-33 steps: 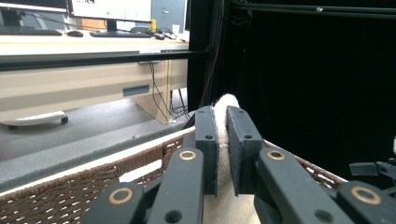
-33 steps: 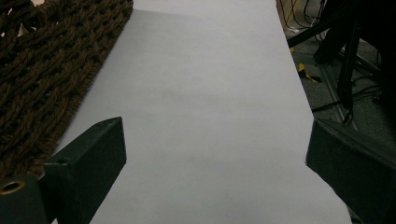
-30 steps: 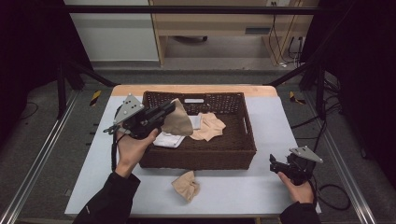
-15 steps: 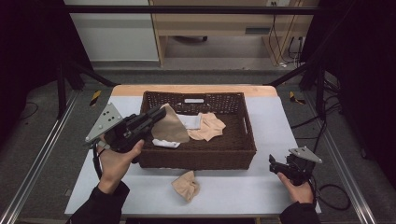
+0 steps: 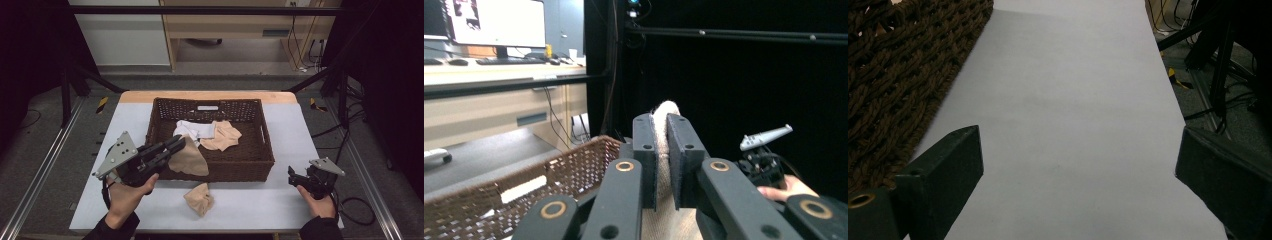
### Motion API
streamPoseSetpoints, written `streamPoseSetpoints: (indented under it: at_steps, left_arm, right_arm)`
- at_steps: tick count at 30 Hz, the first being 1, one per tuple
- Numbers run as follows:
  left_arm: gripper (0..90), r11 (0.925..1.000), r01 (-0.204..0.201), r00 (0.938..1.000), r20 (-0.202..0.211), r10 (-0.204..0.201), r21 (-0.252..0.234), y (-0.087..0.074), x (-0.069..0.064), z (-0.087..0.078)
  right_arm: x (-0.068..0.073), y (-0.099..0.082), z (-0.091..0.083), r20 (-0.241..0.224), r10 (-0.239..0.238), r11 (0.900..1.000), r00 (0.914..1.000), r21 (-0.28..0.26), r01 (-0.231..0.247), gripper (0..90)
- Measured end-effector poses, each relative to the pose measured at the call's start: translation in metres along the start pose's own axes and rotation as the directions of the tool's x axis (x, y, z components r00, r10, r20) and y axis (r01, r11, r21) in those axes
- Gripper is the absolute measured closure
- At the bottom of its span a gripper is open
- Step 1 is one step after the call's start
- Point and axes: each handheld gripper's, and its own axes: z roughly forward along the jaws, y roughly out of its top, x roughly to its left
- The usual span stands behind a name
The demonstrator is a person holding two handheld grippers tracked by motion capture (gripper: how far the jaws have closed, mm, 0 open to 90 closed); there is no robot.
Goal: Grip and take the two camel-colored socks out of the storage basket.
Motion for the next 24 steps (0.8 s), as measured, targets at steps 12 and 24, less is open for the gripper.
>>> streamPoseSetpoints:
  at_steps: [12,24]
  left_arm:
    - [82.7,0.9925,0.015,0.9994,0.03,-0.019,0.121,-0.04,-0.009,0.008]
    - [82.7,0.9676,0.063,0.9958,0.049,-0.077,0.245,-0.083,-0.011,0.024]
  right_arm:
    - [0.0,-0.001,0.0,0.0,-0.003,1.0,1.0,0.002,0.003,5.4]
    - [0.001,-0.003,0.001,0.0,-0.008,0.9999,1.0,0.013,0.008,5.5]
